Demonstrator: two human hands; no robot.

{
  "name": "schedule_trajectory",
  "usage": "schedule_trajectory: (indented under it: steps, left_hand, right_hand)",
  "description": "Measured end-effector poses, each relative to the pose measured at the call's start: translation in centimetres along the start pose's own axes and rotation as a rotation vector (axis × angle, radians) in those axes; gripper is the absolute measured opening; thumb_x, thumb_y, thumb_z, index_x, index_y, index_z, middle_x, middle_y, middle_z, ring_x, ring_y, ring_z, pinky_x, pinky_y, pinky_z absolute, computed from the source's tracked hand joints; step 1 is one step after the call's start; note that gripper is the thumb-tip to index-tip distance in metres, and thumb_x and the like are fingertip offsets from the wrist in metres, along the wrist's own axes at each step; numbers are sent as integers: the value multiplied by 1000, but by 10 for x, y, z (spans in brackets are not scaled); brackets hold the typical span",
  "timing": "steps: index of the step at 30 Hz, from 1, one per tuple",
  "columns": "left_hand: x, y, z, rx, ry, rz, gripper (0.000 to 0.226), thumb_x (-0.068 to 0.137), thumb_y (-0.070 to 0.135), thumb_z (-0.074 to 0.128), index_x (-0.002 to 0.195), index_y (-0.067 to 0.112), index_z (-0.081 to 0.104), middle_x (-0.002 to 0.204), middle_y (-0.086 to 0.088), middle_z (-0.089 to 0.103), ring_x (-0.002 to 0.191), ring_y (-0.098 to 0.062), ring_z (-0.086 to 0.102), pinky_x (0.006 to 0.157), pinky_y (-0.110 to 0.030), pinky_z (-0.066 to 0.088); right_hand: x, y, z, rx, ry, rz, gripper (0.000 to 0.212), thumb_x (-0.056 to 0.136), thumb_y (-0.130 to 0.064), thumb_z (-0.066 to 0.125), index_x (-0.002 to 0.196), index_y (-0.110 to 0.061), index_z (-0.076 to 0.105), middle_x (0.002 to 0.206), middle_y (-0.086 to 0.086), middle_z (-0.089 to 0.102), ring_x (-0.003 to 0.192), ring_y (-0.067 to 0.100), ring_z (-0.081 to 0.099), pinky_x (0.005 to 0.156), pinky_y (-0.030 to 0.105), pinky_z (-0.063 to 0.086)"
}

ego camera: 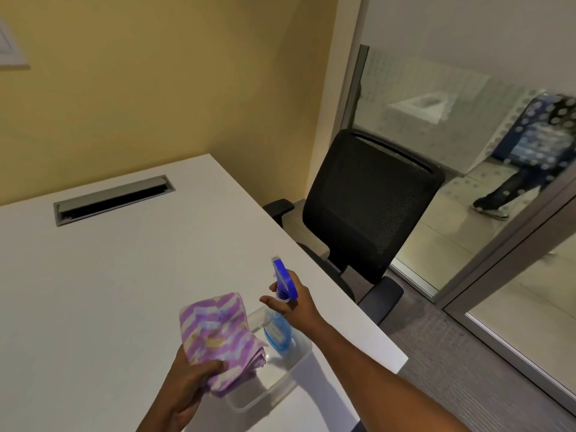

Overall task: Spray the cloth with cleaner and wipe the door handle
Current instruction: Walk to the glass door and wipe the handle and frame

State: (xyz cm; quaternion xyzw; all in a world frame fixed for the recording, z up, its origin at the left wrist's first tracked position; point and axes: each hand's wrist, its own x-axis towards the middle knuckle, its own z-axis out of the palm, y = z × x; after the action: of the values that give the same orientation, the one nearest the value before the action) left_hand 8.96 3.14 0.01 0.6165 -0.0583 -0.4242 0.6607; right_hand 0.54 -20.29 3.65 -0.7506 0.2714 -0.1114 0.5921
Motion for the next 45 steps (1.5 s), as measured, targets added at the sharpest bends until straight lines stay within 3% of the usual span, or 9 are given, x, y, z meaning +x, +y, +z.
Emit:
schedule_trajectory:
  steps: [6, 12, 16, 18, 23, 29, 37, 42, 45]
  left_hand:
    - [-8, 6, 12, -46, 38, 20, 128, 9, 28, 98, 126, 7, 51, 114, -22, 63, 106, -40, 62, 74, -42, 61]
    - [-17, 21, 20, -106, 77, 59, 104, 38, 15, 92, 132, 12, 48, 126, -25, 58, 112, -41, 61, 93, -60, 51]
    - [-23, 27, 29, -97, 131, 99, 116, 30, 29, 97, 133, 13, 47, 124, -20, 59, 110, -37, 62, 91, -56, 53]
    - [-26, 29, 34, -105, 149, 124, 122, 24, 37, 97, 132, 14, 47, 119, -17, 61, 108, -35, 62, 91, -52, 54]
    - [-37, 36, 51, -187, 150, 202, 98, 47, 17, 86, 137, 14, 45, 125, -15, 59, 113, -35, 60, 79, -40, 60]
    - [-60, 79, 100, -207, 99, 366, 87, 59, 1, 69, 140, 14, 41, 112, -5, 61, 108, -27, 61, 70, -30, 62]
    - [-73, 101, 200, -53, 0, 423, 97, 48, 17, 85, 136, 17, 43, 123, -15, 58, 112, -32, 63, 85, -48, 58]
    - [-72, 96, 271, 12, -43, 418, 104, 44, 21, 88, 137, 16, 43, 128, -19, 55, 115, -36, 60, 97, -61, 48]
    - [-67, 88, 315, 76, -58, 402, 114, 35, 31, 93, 137, 20, 42, 125, -11, 58, 114, -30, 61, 95, -54, 52]
  right_hand:
    - [-5, 7, 0, 51, 36, -1, 63, 74, -25, 81, 122, -27, 39, 118, 5, 54, 109, 21, 56, 89, 29, 54]
    - [-23, 13, -8, -28, 86, 44, 112, 51, -79, 69, 139, -20, 32, 134, -2, 47, 122, 19, 51, 101, 37, 48]
    - [-43, 18, -21, -32, 226, -9, 105, 56, -75, 66, 138, -19, 34, 126, -6, 47, 111, 12, 52, 91, 19, 45]
    - [-53, 16, -25, -25, 340, -15, 84, 65, -59, 67, 133, -19, 39, 123, -2, 50, 103, 10, 53, 89, 21, 49]
    - [-77, 0, -42, 19, 548, -86, 54, 73, -59, 55, 114, -26, 44, 105, -4, 58, 90, 8, 58, 67, 7, 50]
    - [-88, -36, -73, 58, 612, -211, 24, 90, -36, 57, 109, -24, 49, 96, -18, 56, 91, 7, 59, 67, 4, 48]
    - [-109, -69, -134, 144, 315, -301, 46, 85, -61, 42, 112, -24, 50, 109, -3, 61, 105, 15, 60, 86, 28, 54]
    - [-120, -74, -199, 437, -39, -53, 90, 72, -86, 27, 134, -22, 44, 128, 2, 63, 115, 21, 62, 97, 44, 51]
    - [-132, -72, -250, 604, -163, 61, 87, 73, -79, 19, 132, -24, 49, 117, -2, 70, 107, 19, 67, 90, 39, 56]
